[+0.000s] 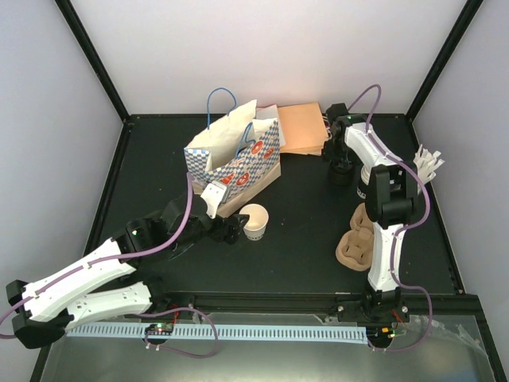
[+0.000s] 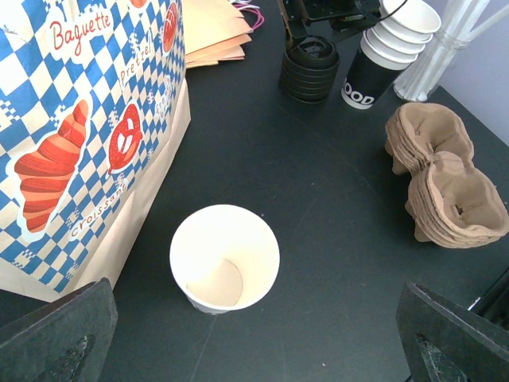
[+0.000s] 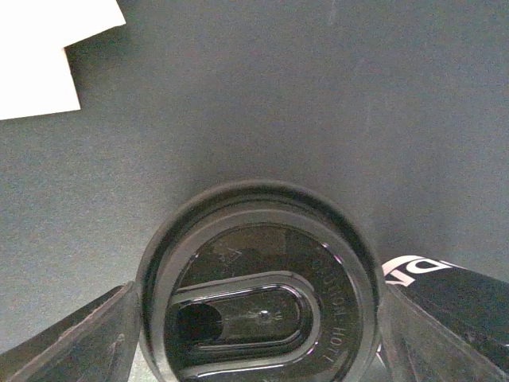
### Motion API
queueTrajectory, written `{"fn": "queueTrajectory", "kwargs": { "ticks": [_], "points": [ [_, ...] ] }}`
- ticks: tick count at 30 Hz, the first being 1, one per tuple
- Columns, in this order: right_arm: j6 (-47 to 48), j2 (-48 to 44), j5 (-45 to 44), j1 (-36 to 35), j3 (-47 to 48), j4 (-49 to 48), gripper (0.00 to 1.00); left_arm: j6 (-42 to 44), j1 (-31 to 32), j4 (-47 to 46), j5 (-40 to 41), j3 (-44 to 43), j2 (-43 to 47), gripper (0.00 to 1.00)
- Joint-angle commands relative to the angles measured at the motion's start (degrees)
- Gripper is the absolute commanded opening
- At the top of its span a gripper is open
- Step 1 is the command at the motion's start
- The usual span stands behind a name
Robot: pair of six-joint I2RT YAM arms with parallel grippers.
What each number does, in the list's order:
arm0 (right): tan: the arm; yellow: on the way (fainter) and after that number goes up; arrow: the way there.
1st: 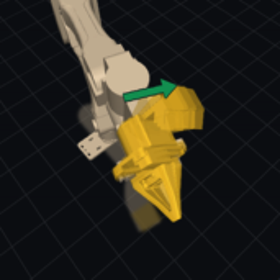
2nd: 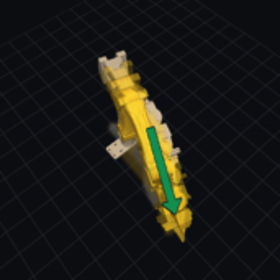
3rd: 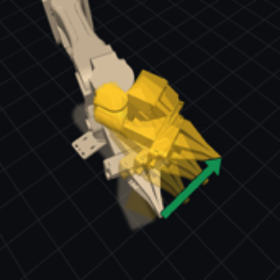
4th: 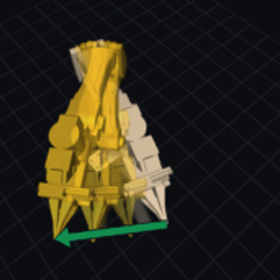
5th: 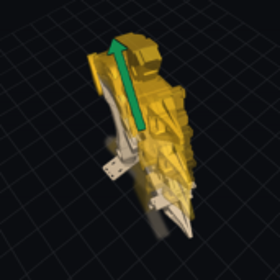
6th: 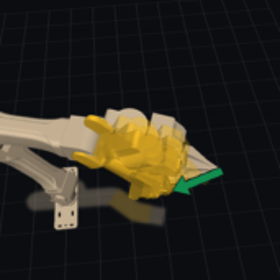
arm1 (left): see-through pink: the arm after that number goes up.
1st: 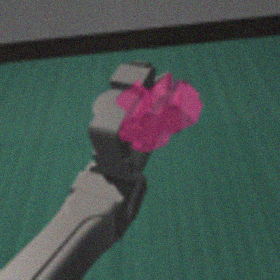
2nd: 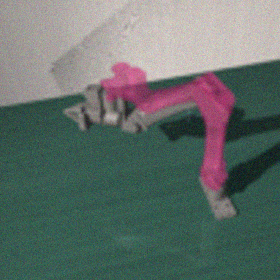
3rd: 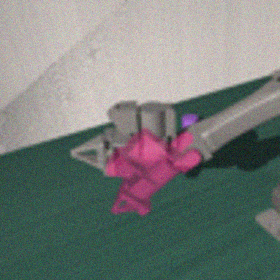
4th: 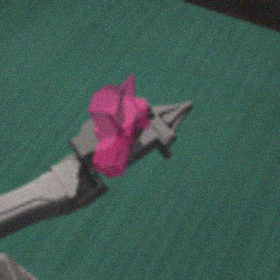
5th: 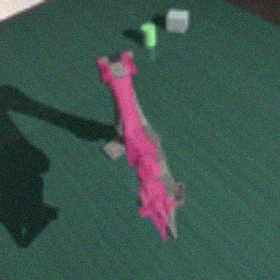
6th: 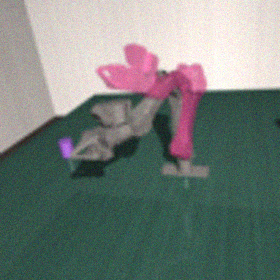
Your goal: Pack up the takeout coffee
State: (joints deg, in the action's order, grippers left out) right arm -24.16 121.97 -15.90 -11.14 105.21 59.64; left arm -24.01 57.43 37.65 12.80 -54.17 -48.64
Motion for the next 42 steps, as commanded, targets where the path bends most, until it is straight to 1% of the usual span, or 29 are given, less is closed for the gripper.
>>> {"fn": "queueTrajectory", "kwargs": {
  "ticks": [1,5,11,13,18,20,21,30,36,42],
  "points": [
    [-0.47,0.9,3.35,1.09,0.33,0.49,0.84,-0.25,-0.17,-0.14,-0.14,-0.68,0.7,0.99],
    [-0.95,0.6,4.49,1.16,-0.13,0.12,0.84,-0.17,-0.21,0.13,-0.05,-0.67,0.74,0.99],
    [-1.49,0.8,6.97,1.55,-0.52,-0.21,0.88,-0.17,-0.2,0.03,-0.22,-0.62,0.75,0.99],
    [-1.55,0.88,7.72,1.56,-0.68,-0.32,0.83,-0.17,-0.19,0.11,-0.31,-0.61,0.66,0.99],
    [-1.46,0.63,7.99,1.55,-1.03,-0.46,0.78,-0.16,-0.21,0.4,-0.36,-0.61,0.57,0.99],
    [-0.94,0.44,8.3,1.58,-1.29,-0.53,0.73,-0.17,-0.21,0.46,-0.31,-0.52,0.57,0.99],
    [-0.85,0.35,8.45,1.56,-1.32,-0.45,0.72,-0.18,-0.21,0.47,-0.32,-0.56,0.57,0.99],
    [0.36,-3.71,9.04,1.47,-3.23,-0.73,0.72,0.08,-0.21,0.32,-1.27,-0.5,0.3,0.99],
    [0.92,-7.35,11.05,1.39,-7.89,-2.77,0.72,0.18,-0.21,-0.11,-1.53,-0.43,0.26,0.99],
    [1.87,-8.76,12.97,0.86,-9.95,-3.52,0.73,0.17,-0.21,-0.39,-2.31,-0.47,-0.04,0.99]
  ]
}}
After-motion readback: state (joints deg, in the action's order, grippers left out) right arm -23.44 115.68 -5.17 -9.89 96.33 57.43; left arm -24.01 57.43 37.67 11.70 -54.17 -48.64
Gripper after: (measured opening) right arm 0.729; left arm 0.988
